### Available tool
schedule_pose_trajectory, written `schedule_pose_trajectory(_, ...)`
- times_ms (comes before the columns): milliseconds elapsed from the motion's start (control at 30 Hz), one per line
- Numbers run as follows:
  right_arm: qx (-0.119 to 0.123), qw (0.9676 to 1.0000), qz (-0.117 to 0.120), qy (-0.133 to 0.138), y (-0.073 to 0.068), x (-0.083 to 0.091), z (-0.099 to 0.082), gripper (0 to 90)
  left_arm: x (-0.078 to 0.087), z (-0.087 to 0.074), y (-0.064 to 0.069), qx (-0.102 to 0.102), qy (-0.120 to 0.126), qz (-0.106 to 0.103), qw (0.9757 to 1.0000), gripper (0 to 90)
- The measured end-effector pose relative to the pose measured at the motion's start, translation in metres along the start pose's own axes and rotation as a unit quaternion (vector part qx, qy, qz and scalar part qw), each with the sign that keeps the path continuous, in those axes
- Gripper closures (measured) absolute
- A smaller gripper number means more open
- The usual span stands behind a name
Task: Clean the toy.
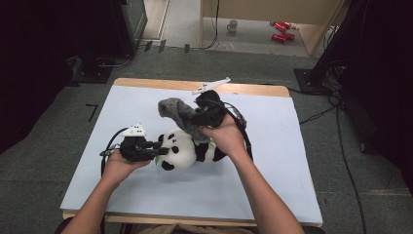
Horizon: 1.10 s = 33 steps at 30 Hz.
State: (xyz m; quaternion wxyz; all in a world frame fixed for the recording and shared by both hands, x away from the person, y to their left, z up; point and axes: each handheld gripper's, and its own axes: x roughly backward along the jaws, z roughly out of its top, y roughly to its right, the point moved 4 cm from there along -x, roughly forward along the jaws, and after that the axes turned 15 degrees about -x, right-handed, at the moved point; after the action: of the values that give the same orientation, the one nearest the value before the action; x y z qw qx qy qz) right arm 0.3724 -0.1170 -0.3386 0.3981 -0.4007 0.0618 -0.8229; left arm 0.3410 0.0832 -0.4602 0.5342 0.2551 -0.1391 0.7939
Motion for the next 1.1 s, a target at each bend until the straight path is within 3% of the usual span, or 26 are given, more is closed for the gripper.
schedule_pose_trajectory(133, -0.011, 0.9995, 0.028, -0.005, -0.013, -0.012, 0.002, 77.4, 0.000, 0.000, 0.000, -0.002, 0.001, 0.001, 1.0000, 69.1)
schedule_pose_trajectory(200, 0.000, 0.9995, 0.023, -0.022, -0.021, -0.028, -0.001, 77.4, 0.000, 0.000, 0.000, -0.004, 0.002, 0.004, 1.0000, 69.1)
schedule_pose_trajectory(300, -0.002, 0.9988, -0.002, -0.049, -0.014, -0.046, -0.011, 77.4, 0.000, 0.000, 0.000, -0.005, 0.000, 0.003, 1.0000, 69.1)
schedule_pose_trajectory(467, -0.016, 0.9976, -0.016, -0.066, 0.003, -0.059, -0.026, 77.5, -0.001, -0.002, -0.001, -0.004, -0.007, 0.002, 1.0000, 69.1)
schedule_pose_trajectory(533, -0.022, 0.9977, -0.013, -0.062, 0.010, -0.059, -0.030, 77.5, -0.001, -0.002, -0.001, -0.005, -0.008, 0.002, 1.0000, 69.1)
schedule_pose_trajectory(633, -0.018, 0.9973, -0.029, -0.064, 0.020, -0.052, -0.031, 77.5, -0.002, -0.002, 0.000, -0.010, -0.011, 0.005, 0.9999, 69.1)
schedule_pose_trajectory(733, -0.010, 0.9967, -0.048, -0.066, 0.027, -0.047, -0.031, 77.5, -0.002, -0.003, 0.000, -0.011, -0.017, 0.006, 0.9998, 69.1)
schedule_pose_trajectory(767, -0.008, 0.9952, -0.068, -0.070, 0.035, -0.043, -0.033, 77.5, -0.002, -0.004, -0.001, -0.008, -0.019, 0.005, 0.9998, 69.1)
schedule_pose_trajectory(800, -0.008, 0.9952, -0.068, -0.070, 0.035, -0.043, -0.033, 77.5, -0.002, -0.004, -0.001, -0.008, -0.019, 0.005, 0.9998, 69.1)
schedule_pose_trajectory(833, -0.018, 0.9943, -0.077, -0.072, 0.045, -0.037, -0.035, 77.5, -0.002, -0.004, -0.001, -0.009, -0.018, 0.005, 0.9998, 69.1)
schedule_pose_trajectory(867, -0.018, 0.9943, -0.077, -0.072, 0.045, -0.037, -0.035, 77.5, -0.002, -0.004, -0.001, -0.009, -0.018, 0.005, 0.9998, 69.1)
schedule_pose_trajectory(967, -0.042, 0.9948, -0.069, -0.063, 0.063, -0.025, -0.040, 77.5, -0.003, -0.003, -0.001, -0.013, -0.014, 0.004, 0.9998, 69.0)
schedule_pose_trajectory(1100, -0.048, 0.9956, -0.061, -0.053, 0.070, -0.015, -0.044, 77.4, -0.003, -0.003, 0.000, -0.016, -0.013, 0.004, 0.9998, 68.9)
